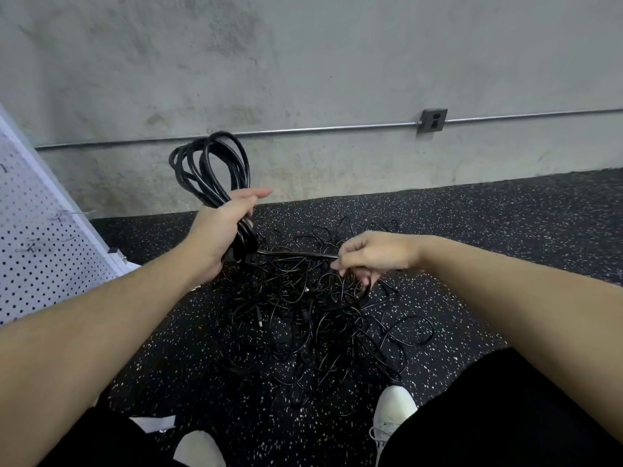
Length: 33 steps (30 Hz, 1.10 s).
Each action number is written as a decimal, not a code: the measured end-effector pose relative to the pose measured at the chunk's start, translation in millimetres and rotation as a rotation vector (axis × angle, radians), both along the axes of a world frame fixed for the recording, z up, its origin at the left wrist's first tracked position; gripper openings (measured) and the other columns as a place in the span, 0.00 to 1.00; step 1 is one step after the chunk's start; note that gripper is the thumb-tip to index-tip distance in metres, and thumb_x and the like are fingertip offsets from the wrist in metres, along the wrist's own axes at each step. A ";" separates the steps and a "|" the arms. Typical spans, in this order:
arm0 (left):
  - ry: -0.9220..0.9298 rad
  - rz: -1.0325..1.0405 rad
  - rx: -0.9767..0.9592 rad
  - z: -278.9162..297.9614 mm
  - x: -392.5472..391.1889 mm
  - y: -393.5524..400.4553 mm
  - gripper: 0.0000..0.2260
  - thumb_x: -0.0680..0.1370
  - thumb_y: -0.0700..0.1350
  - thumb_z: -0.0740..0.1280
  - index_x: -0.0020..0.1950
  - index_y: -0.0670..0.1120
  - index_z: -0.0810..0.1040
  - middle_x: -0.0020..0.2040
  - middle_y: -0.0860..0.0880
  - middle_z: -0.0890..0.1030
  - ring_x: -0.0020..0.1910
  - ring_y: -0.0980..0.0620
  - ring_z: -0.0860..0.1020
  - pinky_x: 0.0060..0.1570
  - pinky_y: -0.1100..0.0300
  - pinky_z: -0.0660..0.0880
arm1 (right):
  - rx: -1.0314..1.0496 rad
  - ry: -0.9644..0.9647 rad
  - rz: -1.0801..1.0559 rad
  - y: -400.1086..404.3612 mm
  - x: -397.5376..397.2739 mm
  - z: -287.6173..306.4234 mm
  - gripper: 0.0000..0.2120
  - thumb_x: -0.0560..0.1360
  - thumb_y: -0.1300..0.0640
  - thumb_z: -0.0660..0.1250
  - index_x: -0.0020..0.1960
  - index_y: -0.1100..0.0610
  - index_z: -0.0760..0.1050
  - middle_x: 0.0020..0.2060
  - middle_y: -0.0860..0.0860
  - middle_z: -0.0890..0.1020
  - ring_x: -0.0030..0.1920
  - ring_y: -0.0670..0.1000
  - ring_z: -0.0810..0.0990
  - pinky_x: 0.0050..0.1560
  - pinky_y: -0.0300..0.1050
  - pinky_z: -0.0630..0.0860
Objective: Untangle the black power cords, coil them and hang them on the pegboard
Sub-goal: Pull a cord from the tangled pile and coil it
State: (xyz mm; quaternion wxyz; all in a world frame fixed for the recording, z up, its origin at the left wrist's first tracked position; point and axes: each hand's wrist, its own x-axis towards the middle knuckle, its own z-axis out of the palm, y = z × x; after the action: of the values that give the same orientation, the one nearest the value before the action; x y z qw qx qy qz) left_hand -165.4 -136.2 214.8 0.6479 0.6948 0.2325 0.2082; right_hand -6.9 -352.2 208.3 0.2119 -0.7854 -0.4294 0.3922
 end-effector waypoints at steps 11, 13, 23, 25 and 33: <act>0.248 0.014 0.208 4.6 7.4 -20.6 0.11 0.81 0.52 0.65 0.49 0.66 0.86 0.52 0.45 0.79 0.48 0.46 0.75 0.55 0.49 0.77 | 0.581 0.186 -0.371 18.0 -16.9 36.0 0.22 0.78 0.44 0.69 0.28 0.51 0.76 0.22 0.49 0.66 0.24 0.50 0.65 0.44 0.45 0.78; 0.251 0.003 0.238 6.2 8.1 -23.9 0.11 0.81 0.54 0.65 0.48 0.67 0.85 0.50 0.46 0.75 0.42 0.48 0.73 0.43 0.55 0.72 | 0.554 0.217 -0.408 18.6 -16.9 40.1 0.26 0.80 0.41 0.65 0.27 0.50 0.67 0.23 0.47 0.62 0.25 0.49 0.60 0.35 0.42 0.69; 0.332 -0.146 0.120 6.3 4.0 -29.2 0.23 0.75 0.76 0.59 0.52 0.64 0.87 0.46 0.52 0.79 0.45 0.49 0.78 0.56 0.51 0.73 | 0.821 0.195 -0.409 24.1 -22.4 42.2 0.12 0.85 0.51 0.60 0.52 0.57 0.79 0.28 0.49 0.70 0.28 0.48 0.69 0.30 0.42 0.74; 0.315 -0.197 0.144 10.1 2.0 -39.2 0.29 0.67 0.80 0.56 0.52 0.65 0.86 0.57 0.51 0.82 0.57 0.51 0.79 0.69 0.48 0.69 | 0.834 0.148 -0.464 25.9 -23.4 44.4 0.11 0.84 0.51 0.63 0.49 0.57 0.78 0.26 0.49 0.69 0.27 0.48 0.68 0.27 0.41 0.75; 0.251 -0.364 0.282 18.5 4.7 -62.3 0.11 0.77 0.51 0.71 0.38 0.46 0.86 0.38 0.56 0.83 0.44 0.58 0.79 0.51 0.56 0.72 | 0.999 0.127 -0.619 38.4 -27.5 47.4 0.13 0.75 0.50 0.75 0.38 0.56 0.76 0.34 0.48 0.81 0.37 0.39 0.76 0.47 0.37 0.72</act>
State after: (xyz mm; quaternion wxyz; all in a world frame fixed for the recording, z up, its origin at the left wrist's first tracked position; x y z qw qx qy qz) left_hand -160.7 -198.5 233.3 0.5375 0.8290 0.1512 0.0308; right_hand -34.4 -313.8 255.6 0.6860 -0.6542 -0.2995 0.1086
